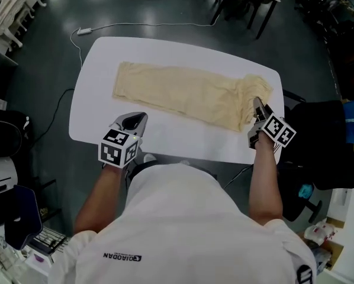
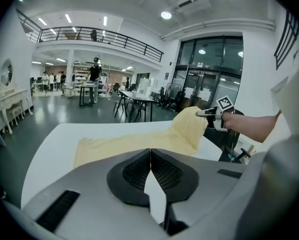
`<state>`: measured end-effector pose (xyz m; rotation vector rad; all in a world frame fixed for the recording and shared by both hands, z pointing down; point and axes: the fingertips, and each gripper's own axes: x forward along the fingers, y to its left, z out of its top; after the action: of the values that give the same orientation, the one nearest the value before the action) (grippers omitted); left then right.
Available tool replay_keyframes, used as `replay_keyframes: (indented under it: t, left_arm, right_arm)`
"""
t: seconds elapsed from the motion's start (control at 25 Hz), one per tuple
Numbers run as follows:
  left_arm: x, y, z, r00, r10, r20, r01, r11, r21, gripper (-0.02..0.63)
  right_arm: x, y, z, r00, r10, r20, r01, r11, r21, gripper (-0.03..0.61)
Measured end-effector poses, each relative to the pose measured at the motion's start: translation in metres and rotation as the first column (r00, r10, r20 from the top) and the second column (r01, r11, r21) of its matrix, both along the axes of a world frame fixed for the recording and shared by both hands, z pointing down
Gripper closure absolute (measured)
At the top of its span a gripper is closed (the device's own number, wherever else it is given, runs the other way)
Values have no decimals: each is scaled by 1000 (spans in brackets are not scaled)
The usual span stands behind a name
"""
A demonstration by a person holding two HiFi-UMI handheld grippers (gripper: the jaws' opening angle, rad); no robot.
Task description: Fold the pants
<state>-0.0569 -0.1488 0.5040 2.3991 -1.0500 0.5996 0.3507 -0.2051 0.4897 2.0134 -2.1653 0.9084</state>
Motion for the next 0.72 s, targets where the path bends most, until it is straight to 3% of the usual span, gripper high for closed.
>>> replay_keyframes:
  t: [0.12, 0.44, 0.6, 0.72]
  left_arm:
    - [14, 11, -9, 1000, 4, -1, -4, 1000, 13, 586]
    - [26, 16, -14, 995, -97, 40, 96, 995, 32, 586]
    - [41, 28, -12, 995, -84, 62, 82, 996, 34, 586]
    - [31, 27, -12, 993, -91, 69, 89, 995, 38, 586]
  right_arm:
    - [-3, 5, -2, 999, -43, 16, 43, 999, 8, 491]
    - [-21, -2, -4, 983, -171, 64, 169, 985, 42, 491]
    - [-38, -6, -6, 972, -222, 80, 219, 974, 55, 491]
    - [-60, -10, -13, 964, -256, 72, 251, 965, 73, 491]
